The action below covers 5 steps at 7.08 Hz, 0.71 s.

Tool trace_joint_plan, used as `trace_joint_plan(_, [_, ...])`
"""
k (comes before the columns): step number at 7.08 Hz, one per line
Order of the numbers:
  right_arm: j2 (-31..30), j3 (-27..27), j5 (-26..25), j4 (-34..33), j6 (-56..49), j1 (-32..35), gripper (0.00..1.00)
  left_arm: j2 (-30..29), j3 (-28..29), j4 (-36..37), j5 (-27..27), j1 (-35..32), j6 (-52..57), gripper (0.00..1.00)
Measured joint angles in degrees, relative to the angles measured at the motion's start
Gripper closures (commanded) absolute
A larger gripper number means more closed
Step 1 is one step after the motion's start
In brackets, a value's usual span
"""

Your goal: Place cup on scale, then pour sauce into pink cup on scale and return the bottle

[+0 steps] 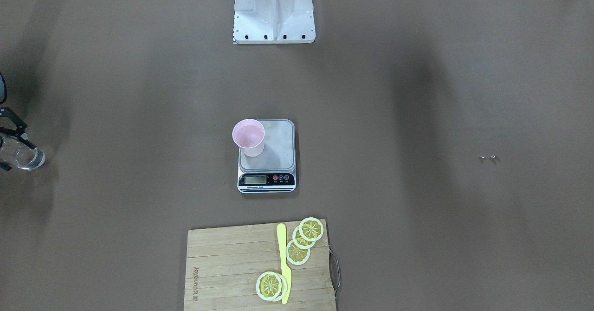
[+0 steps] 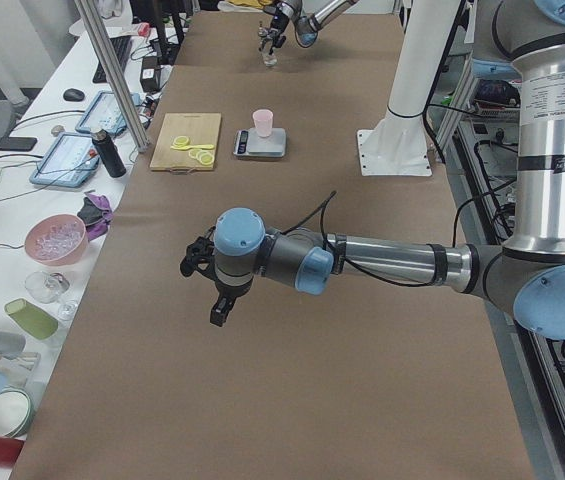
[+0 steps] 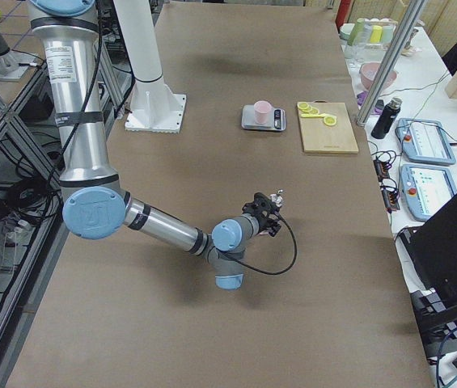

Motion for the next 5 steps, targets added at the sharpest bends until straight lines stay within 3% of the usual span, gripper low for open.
trace_joint_plan(5, [0.04,0.01,-0.80,0.00,0.10,-0.70,0.35,5.18,-1.94,-0.54,-0.38,-4.24,0.58,0.00])
